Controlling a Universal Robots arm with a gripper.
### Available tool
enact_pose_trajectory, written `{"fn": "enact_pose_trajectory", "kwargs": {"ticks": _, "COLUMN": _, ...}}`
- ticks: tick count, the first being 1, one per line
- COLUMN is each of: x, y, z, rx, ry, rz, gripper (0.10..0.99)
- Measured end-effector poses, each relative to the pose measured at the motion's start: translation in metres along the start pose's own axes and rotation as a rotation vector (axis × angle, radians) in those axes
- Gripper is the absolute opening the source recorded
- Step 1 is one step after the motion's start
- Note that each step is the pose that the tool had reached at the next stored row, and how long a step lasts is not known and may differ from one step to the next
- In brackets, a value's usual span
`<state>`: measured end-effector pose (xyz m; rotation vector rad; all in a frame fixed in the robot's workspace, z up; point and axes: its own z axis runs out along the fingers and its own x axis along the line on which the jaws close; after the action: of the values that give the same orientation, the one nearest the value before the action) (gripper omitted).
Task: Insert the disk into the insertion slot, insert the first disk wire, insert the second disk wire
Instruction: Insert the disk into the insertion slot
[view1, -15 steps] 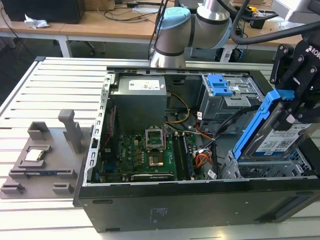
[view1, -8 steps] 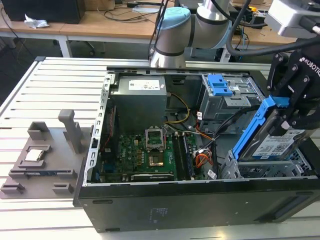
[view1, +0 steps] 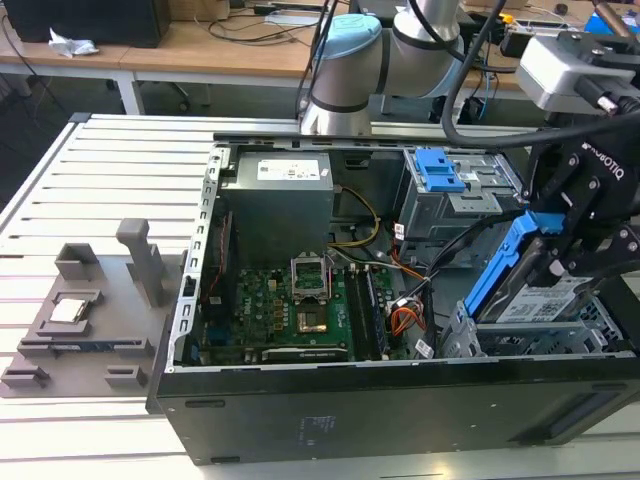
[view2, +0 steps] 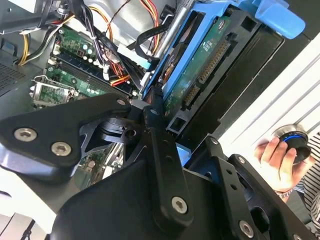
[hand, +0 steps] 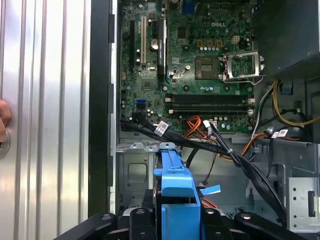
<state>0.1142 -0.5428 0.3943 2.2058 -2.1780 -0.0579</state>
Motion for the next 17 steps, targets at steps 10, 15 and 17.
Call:
{"fn": "enact_pose_trajectory", "kwargs": {"ticks": 10, "x": 0.0, "y": -0.0003, "z": 0.0046, "rx": 0.0, "ry": 0.0, "rz": 0.0, "gripper": 0.439}}
{"fn": "enact_pose_trajectory", "kwargs": {"ticks": 15, "x": 0.0, "y": -0.0003, "z": 0.0046, "rx": 0.0, "ry": 0.0001, "rz": 0.0, "gripper": 0.361}}
{"fn": "enact_pose_trajectory", "kwargs": {"ticks": 17, "x": 0.0, "y": -0.0002, "z": 0.0045, "rx": 0.0, "ry": 0.0002, "rz": 0.0, "gripper": 0.294}}
